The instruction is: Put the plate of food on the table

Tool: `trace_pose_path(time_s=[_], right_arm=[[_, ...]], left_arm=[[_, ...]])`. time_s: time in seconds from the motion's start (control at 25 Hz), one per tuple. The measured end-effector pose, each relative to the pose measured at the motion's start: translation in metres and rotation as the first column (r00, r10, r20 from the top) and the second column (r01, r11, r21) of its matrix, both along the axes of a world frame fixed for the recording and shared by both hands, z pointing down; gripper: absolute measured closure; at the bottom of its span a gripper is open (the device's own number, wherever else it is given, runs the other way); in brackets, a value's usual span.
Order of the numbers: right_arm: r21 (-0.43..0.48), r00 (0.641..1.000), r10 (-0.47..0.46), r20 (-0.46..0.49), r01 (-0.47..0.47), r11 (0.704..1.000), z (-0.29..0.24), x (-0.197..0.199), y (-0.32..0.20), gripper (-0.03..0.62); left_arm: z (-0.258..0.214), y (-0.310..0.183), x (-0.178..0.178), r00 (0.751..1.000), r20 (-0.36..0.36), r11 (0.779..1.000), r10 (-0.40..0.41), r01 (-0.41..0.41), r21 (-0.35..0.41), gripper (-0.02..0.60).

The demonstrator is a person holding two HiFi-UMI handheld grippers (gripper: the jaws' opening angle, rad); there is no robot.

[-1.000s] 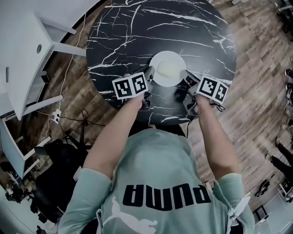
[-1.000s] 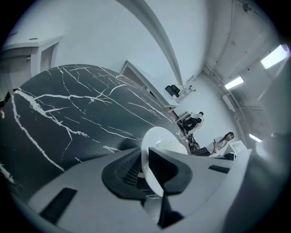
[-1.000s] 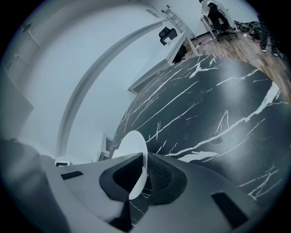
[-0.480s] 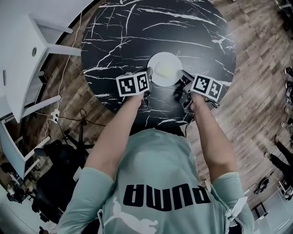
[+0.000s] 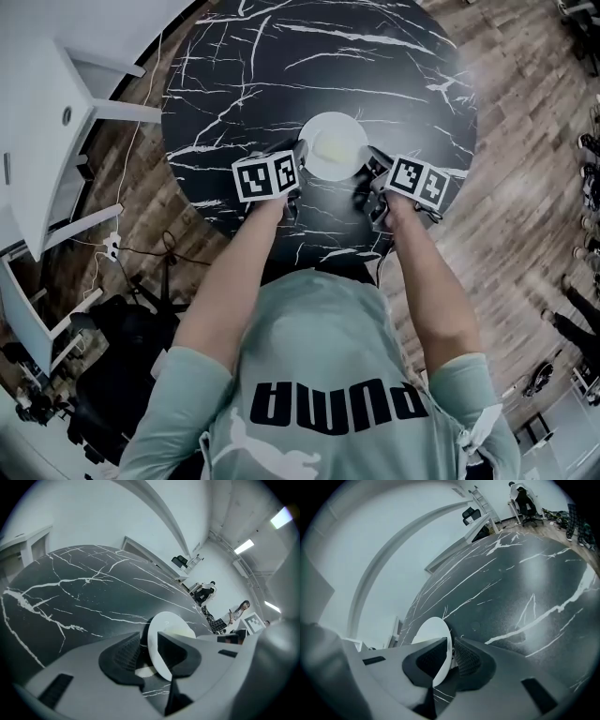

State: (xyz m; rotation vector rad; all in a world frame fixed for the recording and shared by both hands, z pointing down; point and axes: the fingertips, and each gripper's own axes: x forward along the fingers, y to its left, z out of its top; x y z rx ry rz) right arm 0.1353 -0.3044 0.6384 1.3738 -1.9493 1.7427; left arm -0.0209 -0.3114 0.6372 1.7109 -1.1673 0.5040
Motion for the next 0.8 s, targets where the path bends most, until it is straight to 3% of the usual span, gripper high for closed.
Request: trace_pose_path(time_s=[0.2,0.36,0.56,0.8], right_arm=[[0.046,0.999,0.043,-0.005,-0.042,0.998,-0.018,0.01,0.006,0.56],[0.094,0.999,0.051,0.017,-0.052,0.994,-0.049,0.003,0.025,0.576],[0.117,0.996,0.076,0.055,-0.082,0.99,-0.088,-0.017,0.061,0.584],[0.135,0.991,0.101,0.087,-0.112,0.985,-0.129,-0.045,0.098,0.585]], left_arm=[[-0.016,0.009,-0.009,0.999,-0.037,1.0,-0.001,0.002,0.028,0.488],[-0.043,0.037,-0.01,0.998,-0.049,0.998,0.037,-0.034,0.049,0.574],[-0.078,0.077,-0.011,0.994,-0.085,0.996,0.074,-0.069,0.06,0.575],[-0.13,0.114,-0.014,0.983,-0.121,0.984,0.141,-0.126,0.124,0.575]])
